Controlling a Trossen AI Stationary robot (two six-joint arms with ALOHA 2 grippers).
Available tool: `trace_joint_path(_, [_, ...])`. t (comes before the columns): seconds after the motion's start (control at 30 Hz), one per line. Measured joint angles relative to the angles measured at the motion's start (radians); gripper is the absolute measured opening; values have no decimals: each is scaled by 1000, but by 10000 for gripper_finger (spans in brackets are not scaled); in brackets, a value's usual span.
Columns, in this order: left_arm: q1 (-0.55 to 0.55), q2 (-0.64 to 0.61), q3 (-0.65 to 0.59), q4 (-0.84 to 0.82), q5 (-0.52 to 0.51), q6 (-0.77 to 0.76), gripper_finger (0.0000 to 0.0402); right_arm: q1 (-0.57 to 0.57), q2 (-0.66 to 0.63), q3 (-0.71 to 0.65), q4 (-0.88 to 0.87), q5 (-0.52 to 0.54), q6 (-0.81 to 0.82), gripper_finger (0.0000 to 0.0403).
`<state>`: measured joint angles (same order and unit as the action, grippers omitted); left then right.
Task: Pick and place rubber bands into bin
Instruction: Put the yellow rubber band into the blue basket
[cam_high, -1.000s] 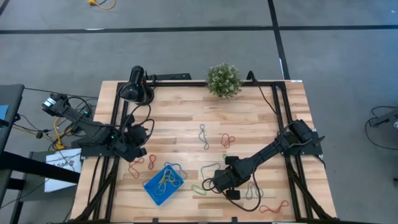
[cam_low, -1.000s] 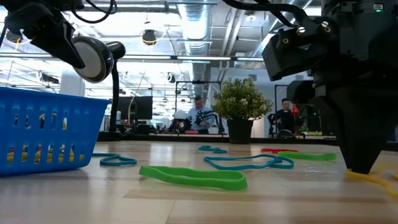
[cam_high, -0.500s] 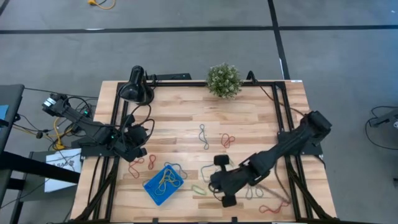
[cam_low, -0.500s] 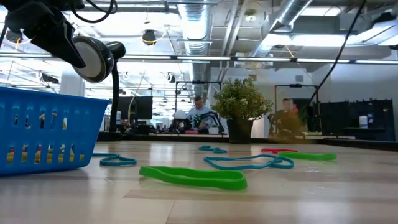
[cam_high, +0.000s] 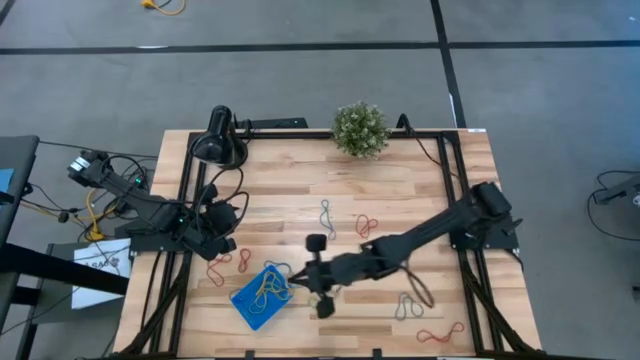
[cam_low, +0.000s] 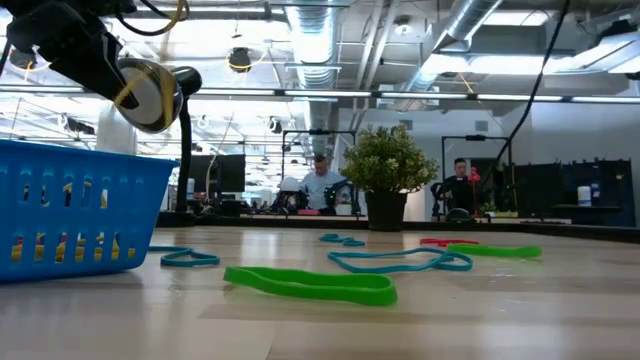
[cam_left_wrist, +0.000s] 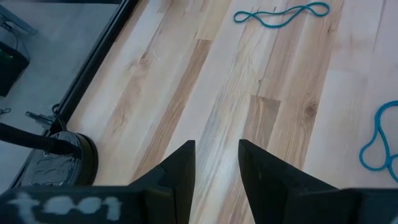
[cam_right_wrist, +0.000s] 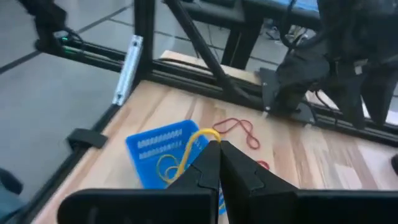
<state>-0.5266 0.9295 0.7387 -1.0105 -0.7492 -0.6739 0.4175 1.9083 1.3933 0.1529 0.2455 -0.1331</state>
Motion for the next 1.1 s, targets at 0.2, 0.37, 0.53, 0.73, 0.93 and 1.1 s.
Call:
trace_joint_path(0.2, [0,0,0,0,-1,0,112,-29,93,13,135,-12,-48,0])
trace_joint_path(0.37, [0,0,0,0,-1,1,112,-43,126,22,131,-49,21,0])
trace_joint_path(0.53, [0,0,0,0,-2,1,112,-49,160,22,155,-82,36,0])
trace_joint_path(0.73, [0,0,0,-1,-2,1,112,-44,185,31,197,-78,-10,0])
trace_joint_path(0.93, [0,0,0,-1,-4,7,112,-31,177,102,189,-90,-59,0])
trace_joint_path(1.1, [0,0,0,-1,-4,11,112,-32,179,137,98,-93,-31,0])
